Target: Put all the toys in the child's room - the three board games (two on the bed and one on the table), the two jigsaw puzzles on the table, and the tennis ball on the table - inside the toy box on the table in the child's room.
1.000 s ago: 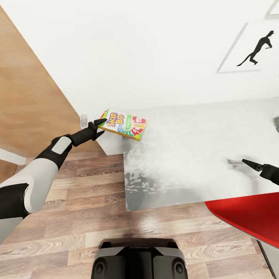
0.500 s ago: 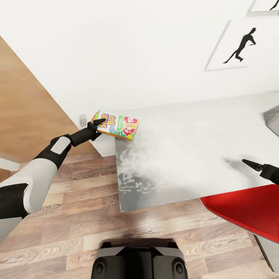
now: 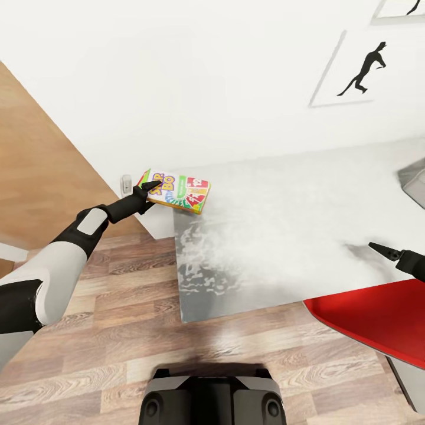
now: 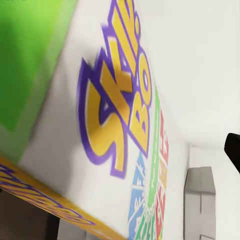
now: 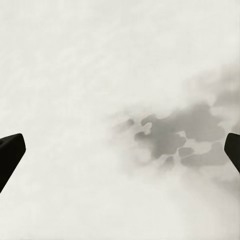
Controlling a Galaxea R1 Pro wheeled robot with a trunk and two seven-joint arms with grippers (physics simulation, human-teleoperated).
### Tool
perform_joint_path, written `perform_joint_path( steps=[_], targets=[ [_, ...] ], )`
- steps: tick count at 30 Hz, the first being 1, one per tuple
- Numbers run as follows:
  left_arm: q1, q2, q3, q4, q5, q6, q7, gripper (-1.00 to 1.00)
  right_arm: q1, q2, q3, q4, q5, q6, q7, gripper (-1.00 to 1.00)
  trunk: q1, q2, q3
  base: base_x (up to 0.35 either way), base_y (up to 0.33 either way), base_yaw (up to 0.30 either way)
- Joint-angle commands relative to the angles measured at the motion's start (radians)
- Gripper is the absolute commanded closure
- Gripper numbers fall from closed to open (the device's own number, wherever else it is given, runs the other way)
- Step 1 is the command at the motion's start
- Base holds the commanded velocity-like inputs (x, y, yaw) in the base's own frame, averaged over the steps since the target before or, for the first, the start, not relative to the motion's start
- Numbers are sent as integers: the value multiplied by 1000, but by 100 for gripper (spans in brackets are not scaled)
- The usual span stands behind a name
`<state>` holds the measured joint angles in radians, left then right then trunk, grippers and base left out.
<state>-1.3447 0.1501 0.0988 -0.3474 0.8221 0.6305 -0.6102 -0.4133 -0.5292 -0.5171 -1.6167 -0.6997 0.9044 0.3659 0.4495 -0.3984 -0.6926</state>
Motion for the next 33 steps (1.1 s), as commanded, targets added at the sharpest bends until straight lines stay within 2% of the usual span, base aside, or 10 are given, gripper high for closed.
perform_joint_path(
  steps=[1, 13, 14, 33],
  targets=[
    [-1, 0, 4, 1, 1, 6, -2, -100, -1, 0, -1, 0, 5, 5, 7, -100, 1, -2, -1, 0, 0, -8],
    [-1, 1, 4, 1, 2, 7, -4, -100, 0, 0, -1, 0, 5, 5, 7, -100, 1, -2, -1, 0, 0, -3],
    [-1, 1, 4, 1, 2, 7, -4, 100, 0, 0, -1, 0, 5, 5, 7, -100, 1, -2, -1, 0, 0, 0],
    [1, 2, 3, -6, 4, 8, -8, 100, 1, 0, 0, 0, 5, 5, 7, -100, 1, -2, -1, 0, 0, 0]
  ],
)
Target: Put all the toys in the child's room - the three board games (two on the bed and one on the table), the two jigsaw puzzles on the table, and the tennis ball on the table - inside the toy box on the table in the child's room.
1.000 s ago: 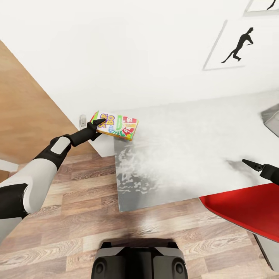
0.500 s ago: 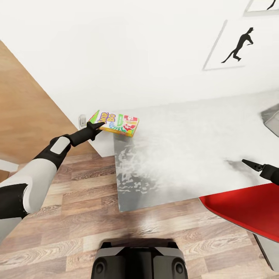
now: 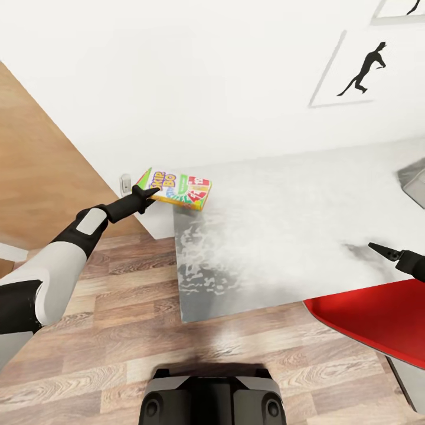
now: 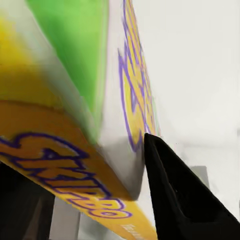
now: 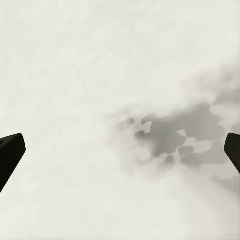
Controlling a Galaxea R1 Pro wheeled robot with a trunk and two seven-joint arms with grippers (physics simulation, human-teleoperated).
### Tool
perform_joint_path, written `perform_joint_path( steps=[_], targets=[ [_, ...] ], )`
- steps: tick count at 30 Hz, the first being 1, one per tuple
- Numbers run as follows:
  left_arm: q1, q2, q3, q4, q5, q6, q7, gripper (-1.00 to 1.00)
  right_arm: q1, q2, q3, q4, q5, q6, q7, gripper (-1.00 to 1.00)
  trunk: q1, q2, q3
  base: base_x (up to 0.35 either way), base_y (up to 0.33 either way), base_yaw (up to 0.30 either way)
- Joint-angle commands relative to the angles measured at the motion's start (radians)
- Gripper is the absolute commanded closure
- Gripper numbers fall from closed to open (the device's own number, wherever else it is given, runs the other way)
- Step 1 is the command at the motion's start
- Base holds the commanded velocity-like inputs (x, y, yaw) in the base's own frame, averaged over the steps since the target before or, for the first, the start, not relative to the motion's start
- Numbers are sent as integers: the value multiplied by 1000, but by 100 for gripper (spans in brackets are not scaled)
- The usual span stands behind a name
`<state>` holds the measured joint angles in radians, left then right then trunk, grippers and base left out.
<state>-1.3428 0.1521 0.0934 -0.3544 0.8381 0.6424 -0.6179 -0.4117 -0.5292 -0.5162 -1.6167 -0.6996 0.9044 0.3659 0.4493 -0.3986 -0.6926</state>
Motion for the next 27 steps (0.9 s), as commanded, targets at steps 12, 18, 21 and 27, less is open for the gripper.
perform_joint_path(
  steps=[12, 18, 21, 27],
  targets=[
    [21, 1, 7, -56, -11, 16, -37, 100, -1, 0, -1, 0, 5, 5, 7, -100, 1, -1, -1, 0, 0, 0],
    [88, 0, 8, -197, -12, 73, -49, 100, 0, 0, -3, 0, 5, 6, 10, -100, 1, -1, -1, 0, 0, 0],
    [132, -2, 9, -303, -9, 117, -50, 100, 2, 0, -4, 0, 5, 6, 37, -100, 1, -1, -1, 0, 0, 0],
    [193, -11, 12, -441, -6, 174, -26, 100, 4, -1, -4, 0, 5, 7, 137, -100, 1, -1, -1, 0, 0, 0]
  ],
)
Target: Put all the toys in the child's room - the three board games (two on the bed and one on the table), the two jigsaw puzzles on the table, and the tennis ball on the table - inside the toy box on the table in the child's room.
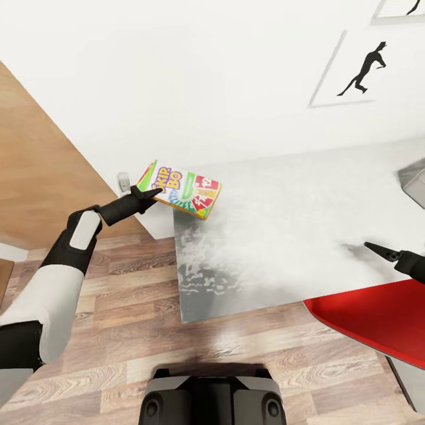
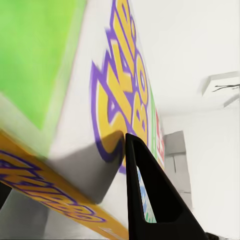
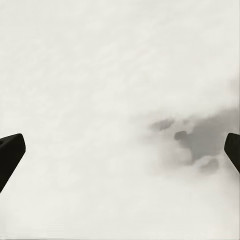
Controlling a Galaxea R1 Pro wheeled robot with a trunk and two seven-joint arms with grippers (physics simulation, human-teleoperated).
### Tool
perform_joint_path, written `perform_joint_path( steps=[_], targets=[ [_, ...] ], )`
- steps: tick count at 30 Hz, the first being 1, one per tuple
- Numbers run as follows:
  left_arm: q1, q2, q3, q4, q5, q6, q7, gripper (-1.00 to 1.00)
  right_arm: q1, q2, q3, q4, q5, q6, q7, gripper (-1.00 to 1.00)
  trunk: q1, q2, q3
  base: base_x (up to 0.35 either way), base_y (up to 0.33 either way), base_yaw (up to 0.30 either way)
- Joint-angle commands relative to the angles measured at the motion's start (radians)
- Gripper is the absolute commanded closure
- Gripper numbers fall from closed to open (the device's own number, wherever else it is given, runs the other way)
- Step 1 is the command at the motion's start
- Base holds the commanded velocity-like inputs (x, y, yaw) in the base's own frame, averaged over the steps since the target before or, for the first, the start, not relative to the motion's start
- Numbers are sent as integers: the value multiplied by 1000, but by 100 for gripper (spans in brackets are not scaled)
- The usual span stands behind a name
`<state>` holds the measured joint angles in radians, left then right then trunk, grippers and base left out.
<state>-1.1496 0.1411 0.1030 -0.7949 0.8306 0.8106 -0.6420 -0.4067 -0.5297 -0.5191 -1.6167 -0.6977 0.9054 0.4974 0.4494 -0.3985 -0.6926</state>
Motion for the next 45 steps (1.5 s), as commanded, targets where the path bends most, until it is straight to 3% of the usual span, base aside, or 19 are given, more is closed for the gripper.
perform_joint_path(
  steps=[1, 5, 10, 16, 17, 19, 22, 23, 28, 31, 32, 33, 38, 42, 45],
  targets=[
    [0, 0, 2, 0, 1, 5, -2, 100, -1, 0, -1, 0, 3, 6, 6, -100, 1, -2, -1, 0, 0, 0],
    [22, -4, 5, -45, 5, 23, 25, 100, 0, 0, -1, 0, 3, 6, 63, -100, 1, -2, -1, 0, 0, 0],
    [35, -4, 8, -68, 12, 31, 36, 100, 0, 0, 2, 0, 3, 6, 86, -100, 1, -2, -1, 0, 0, 0],
    [56, -6, 5, -102, 63, 41, 43, 100, 0, 0, 4, 0, 3, 6, 98, -100, 1, -2, -1, 0, 0, 0],
    [78, -13, 3, -142, 98, 48, 45, 100, 0, 0, 5, 0, 3, 6, 102, -100, 1, -2, -1, 0, 0, 0],
    [110, -29, 1, -205, 135, 63, 48, 100, 1, 0, 6, 0, 3, 6, 106, -100, 1, -2, -1, 0, 0, 0],
    [170, -66, 0, -331, 174, 103, 81, 100, 1, 0, 5, 0, 3, 5, 112, -100, 1, -2, -1, 0, 0, 0],
    [170, -66, 0, -331, 174, 103, 81, 100, 1, 0, 5, 0, 3, 5, 112, -100, 1, -2, -1, 0, 0, 0],
    [281, -145, -10, -541, 214, 154, 236, 100, 2, -8, -2, 0, 3, 8, 156, -100, 1, -2, -1, 0, 0, 0],
    [322, -180, -29, -622, 269, 173, 308, 100, 3, -14, -9, 0, 3, 36, 208, -100, 1, -2, -1, 0, 0, 0],
    [335, -187, -36, -642, 292, 176, 324, 100, 3, -16, -16, 0, 3, 56, 226, -100, 1, -2, -1, 0, 0, 0],
    [335, -187, -36, -642, 292, 176, 324, 100, 3, -16, -16, 0, 3, 56, 226, -100, 1, -2, -1, 0, 0, 0],
    [416, -210, -101, -752, 365, 179, 381, 100, 3, -24, -91, 0, 3, 142, 308, -100, 1, -2, -1, 0, 0, -14],
    [459, -218, -150, -788, 387, 171, 414, 100, 4, -28, -129, 0, 3, 142, 349, -100, 1, -2, 0, -9, 0, -91],
    [473, -223, -168, -797, 393, 164, 421, 100, 4, -29, -138, 0, 3, 142, 360, -100, 1, -2, 1, -51, -5, -110]
  ],
)
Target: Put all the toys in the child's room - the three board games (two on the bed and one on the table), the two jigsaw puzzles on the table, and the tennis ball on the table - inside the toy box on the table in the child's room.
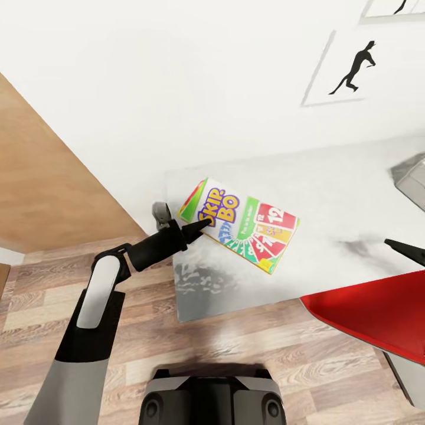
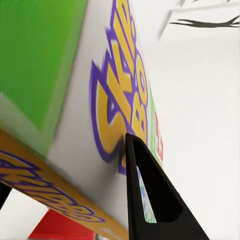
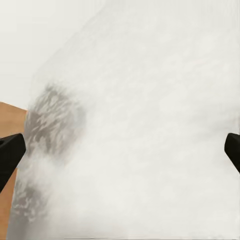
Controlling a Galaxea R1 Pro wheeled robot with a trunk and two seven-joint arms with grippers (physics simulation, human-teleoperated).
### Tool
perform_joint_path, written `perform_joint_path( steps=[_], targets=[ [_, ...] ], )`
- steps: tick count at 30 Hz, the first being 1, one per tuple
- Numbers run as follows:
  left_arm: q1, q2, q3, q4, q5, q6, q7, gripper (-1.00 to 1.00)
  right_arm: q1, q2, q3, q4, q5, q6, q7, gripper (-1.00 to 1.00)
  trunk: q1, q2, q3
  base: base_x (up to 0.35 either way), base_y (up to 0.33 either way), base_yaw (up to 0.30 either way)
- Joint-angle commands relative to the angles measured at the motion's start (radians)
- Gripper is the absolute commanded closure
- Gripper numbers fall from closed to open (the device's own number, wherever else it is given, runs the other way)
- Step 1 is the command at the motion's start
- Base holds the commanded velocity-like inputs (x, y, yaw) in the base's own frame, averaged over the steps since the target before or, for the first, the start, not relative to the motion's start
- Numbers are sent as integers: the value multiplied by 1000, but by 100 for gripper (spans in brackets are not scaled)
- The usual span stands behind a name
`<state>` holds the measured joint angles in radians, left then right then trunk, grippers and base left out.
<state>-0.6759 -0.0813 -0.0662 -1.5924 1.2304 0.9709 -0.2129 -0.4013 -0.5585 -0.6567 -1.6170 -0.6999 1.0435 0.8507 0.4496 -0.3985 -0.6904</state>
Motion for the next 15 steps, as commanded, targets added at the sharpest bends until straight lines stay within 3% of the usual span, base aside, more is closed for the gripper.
perform_joint_path(
  steps=[1, 7, 15],
  targets=[
    [6, -2, -6, -3, -5, -1, -7, 100, -1, 0, -4, 0, 5, 4, 10, -100, 0, -2, -1, -91, -23, -85],
    [46, -8, -28, -14, 1, -22, -36, 100, -1, 0, -15, 0, 5, 4, 22, -100, 0, -2, 0, -194, -89, -43],
    [59, -9, -31, -16, 4, -28, -54, 100, -1, -1, -18, 0, 5, 4, 25, -100, 0, -2, 0, -272, -172, -39]
  ],
)
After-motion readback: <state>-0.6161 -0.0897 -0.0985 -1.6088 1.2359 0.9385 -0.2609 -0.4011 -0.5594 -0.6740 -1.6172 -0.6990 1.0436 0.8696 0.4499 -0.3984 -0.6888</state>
